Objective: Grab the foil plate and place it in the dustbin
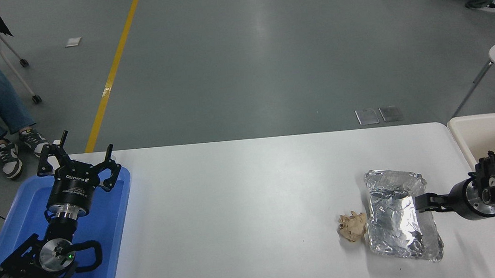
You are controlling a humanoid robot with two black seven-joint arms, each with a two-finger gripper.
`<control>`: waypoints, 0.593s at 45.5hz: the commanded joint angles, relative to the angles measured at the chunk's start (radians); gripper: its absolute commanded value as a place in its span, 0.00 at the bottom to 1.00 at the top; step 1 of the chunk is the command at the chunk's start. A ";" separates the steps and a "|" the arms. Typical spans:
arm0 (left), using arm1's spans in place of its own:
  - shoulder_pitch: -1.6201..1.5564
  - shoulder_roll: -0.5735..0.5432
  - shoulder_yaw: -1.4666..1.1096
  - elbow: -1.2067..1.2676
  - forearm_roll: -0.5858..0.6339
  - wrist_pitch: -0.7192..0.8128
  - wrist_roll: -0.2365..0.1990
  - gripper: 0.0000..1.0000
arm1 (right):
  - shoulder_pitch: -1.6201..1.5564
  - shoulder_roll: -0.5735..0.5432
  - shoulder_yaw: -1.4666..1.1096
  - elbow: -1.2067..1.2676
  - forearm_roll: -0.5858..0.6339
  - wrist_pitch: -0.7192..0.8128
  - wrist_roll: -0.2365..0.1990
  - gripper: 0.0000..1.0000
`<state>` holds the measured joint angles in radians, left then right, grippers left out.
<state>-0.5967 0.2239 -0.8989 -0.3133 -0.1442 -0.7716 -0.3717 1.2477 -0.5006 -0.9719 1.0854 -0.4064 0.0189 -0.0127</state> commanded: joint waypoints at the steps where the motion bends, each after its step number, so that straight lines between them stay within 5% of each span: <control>1: 0.000 0.000 0.000 0.000 0.000 0.000 0.000 1.00 | -0.048 0.036 0.013 -0.033 0.000 -0.037 0.002 0.91; 13: 0.000 0.000 0.000 0.000 0.000 0.000 0.000 1.00 | -0.062 0.056 0.019 -0.044 0.000 -0.053 0.002 0.85; 27: 0.000 0.000 0.000 0.000 0.000 0.000 0.000 1.00 | -0.082 0.068 0.018 -0.048 -0.075 -0.073 0.002 0.05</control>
<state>-0.5967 0.2239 -0.8989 -0.3133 -0.1442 -0.7716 -0.3717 1.1794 -0.4418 -0.9551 1.0410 -0.4309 -0.0423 -0.0101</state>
